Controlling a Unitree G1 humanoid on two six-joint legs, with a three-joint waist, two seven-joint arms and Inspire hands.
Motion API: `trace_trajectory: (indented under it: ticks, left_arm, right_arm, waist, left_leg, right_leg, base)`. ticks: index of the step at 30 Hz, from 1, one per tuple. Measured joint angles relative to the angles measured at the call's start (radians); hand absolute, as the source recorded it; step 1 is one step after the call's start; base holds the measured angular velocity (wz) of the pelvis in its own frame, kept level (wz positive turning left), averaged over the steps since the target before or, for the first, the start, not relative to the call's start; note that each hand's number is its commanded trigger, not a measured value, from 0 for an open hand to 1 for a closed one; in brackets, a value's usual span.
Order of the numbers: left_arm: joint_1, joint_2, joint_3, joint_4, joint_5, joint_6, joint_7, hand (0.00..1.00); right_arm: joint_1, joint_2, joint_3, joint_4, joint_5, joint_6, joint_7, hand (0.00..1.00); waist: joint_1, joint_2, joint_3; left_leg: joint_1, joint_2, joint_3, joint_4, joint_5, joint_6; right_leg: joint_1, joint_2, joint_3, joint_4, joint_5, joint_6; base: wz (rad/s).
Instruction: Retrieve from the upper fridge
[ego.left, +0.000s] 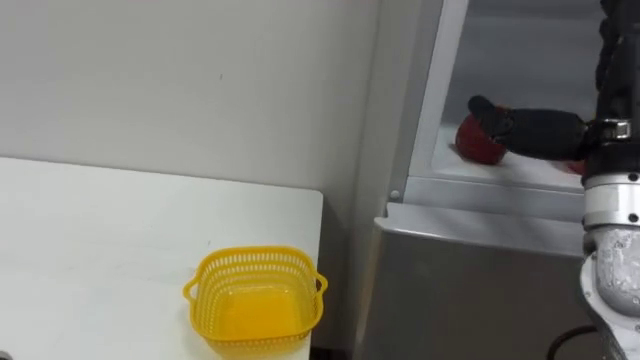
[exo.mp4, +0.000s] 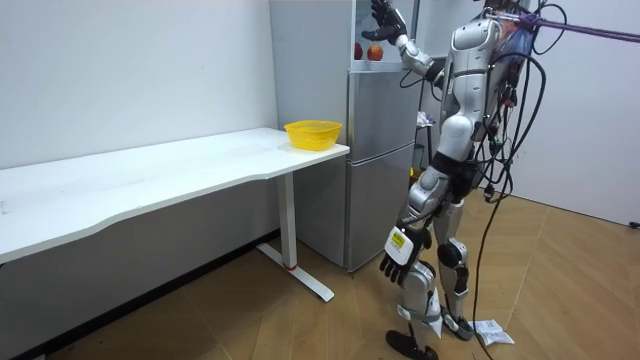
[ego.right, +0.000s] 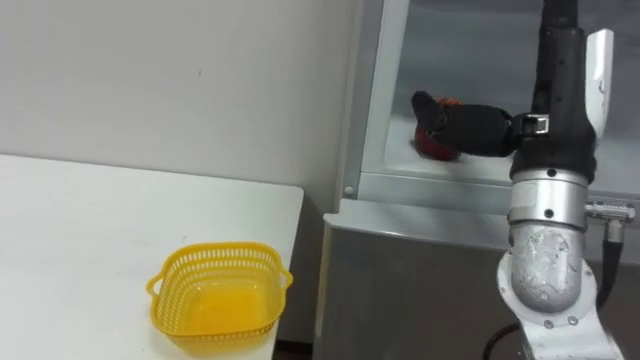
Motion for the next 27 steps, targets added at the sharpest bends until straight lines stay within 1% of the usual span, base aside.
trace_trajectory:
  ticks: [2, 4, 7, 10, 11, 15, 17, 19, 21, 22, 27]
  left_arm:
    - [-0.006, 0.0, 0.0, -0.001, 0.0, 0.0, 0.0, 0.0]
    - [-0.007, 0.0, 0.001, -0.001, 0.001, 0.0, 0.0, 0.0]
    - [-0.01, 0.0, 0.001, -0.003, 0.001, 0.001, -0.004, 0.0]
    - [-0.011, 0.0, 0.0, -0.005, 0.001, 0.002, -0.005, 0.0]
    - [-0.013, 0.0, 0.001, -0.005, 0.001, 0.002, -0.005, 0.0]
    - [-0.016, 0.0, 0.001, -0.006, 0.001, 0.003, -0.004, 0.0]
    - [-0.017, 0.0, 0.001, -0.006, 0.001, 0.007, -0.004, 0.0]
    - [-0.02, 0.0, 0.0, -0.008, 0.001, 0.008, -0.004, 0.0]
    - [-0.025, 0.0, 0.0, -0.008, 0.001, 0.008, -0.003, 0.0]
    - [-0.025, 0.0, 0.0, -0.011, 0.001, 0.008, -0.003, 0.0]
    - [-0.009, 0.0, 0.0, -0.044, 0.001, 0.009, -0.009, 0.0]
  right_arm:
    - [-0.002, 0.0, 0.0, 0.019, 0.018, 0.0, 0.012, 0.0]
    - [-0.002, -0.001, 0.0, 0.02, 0.021, 0.001, 0.014, 0.0]
    - [-0.002, -0.013, 0.0, 0.025, 0.02, 0.001, 0.016, 0.0]
    - [-0.002, -0.034, 0.001, 0.031, 0.021, 0.012, 0.019, 0.0]
    - [-0.002, -0.038, 0.001, 0.032, 0.021, 0.014, 0.021, 0.0]
    - [-0.002, -0.038, 0.008, 0.034, 0.021, 0.018, 0.033, 0.0]
    - [-0.002, -0.038, 0.032, 0.039, 0.021, 0.023, 0.035, 0.0]
    - [-0.003, -0.038, 0.05, 0.051, 0.021, 0.023, 0.04, 0.0]
    - [-0.003, -0.038, 0.056, 0.06, 0.021, 0.03, 0.046, 0.0]
    - [-0.003, -0.038, 0.057, 0.062, 0.021, 0.036, 0.051, 0.0]
    - [-0.018, -0.038, 0.057, 0.103, 0.044, 0.037, 0.074, 0.0]
  waist:
    - [0.001, 0.008, 0.0053]
    - [0.005, 0.013, 0.006]
    - [0.005, 0.021, 0.0059]
    - [0.013, 0.02, 0.0048]
    - [0.015, 0.017, 0.0031]
    - [0.02, 0.008, -0.0013]
    - [0.022, 0.002, -0.0036]
    - [0.023, 0.001, -0.0042]
    - [0.026, 0.002, -0.0036]
    - [0.026, 0.004, -0.0019]
    - [0.022, 0.013, 0.004]
  left_leg:
    - [-0.001, 0.0, -0.003, -0.002, 0.0, 0.0]
    - [-0.01, 0.0, -0.013, -0.004, 0.0, 0.0]
    - [-0.018, -0.001, -0.014, -0.003, 0.003, -0.001]
    - [-0.016, 0.0, -0.015, -0.001, 0.003, -0.002]
    - [-0.016, 0.0, -0.015, 0.0, 0.003, -0.002]
    - [-0.015, 0.0, -0.015, 0.001, 0.003, -0.002]
    - [-0.013, 0.0, -0.015, 0.001, 0.003, -0.002]
    - [-0.012, -0.001, -0.015, 0.002, 0.003, -0.002]
    - [-0.013, -0.001, -0.015, 0.004, 0.003, -0.002]
    - [-0.014, 0.0, -0.015, 0.007, 0.003, -0.002]
    - [-0.016, 0.001, -0.015, 0.009, 0.003, -0.002]
  right_leg:
    - [0.001, 0.0, -0.002, 0.0, 0.0, 0.0]
    - [0.0, 0.0, -0.007, 0.0, 0.0, 0.0]
    - [-0.01, 0.001, -0.008, 0.0, 0.0, 0.0]
    - [-0.01, 0.002, -0.008, 0.0, 0.0, 0.0]
    - [-0.01, 0.002, -0.008, 0.0, 0.0, 0.0]
    - [-0.01, 0.002, -0.008, 0.0, 0.0, 0.0]
    - [-0.01, 0.002, -0.007, -0.001, 0.0, 0.0]
    - [-0.01, 0.002, -0.006, -0.001, 0.0, 0.0]
    - [-0.01, 0.001, -0.006, -0.001, 0.0, 0.0]
    - [-0.008, 0.002, -0.006, -0.001, 0.0, 0.0]
    - [-0.009, 0.002, -0.005, 0.001, 0.001, -0.002]
  base:
    - [0.04]
    - [0.05]
    - [0.03]
    - [0.01]
    - [0.0]
    - [0.0]
    - [0.0]
    - [0.0]
    - [0.0]
    - [0.0]
    - [-0.01]
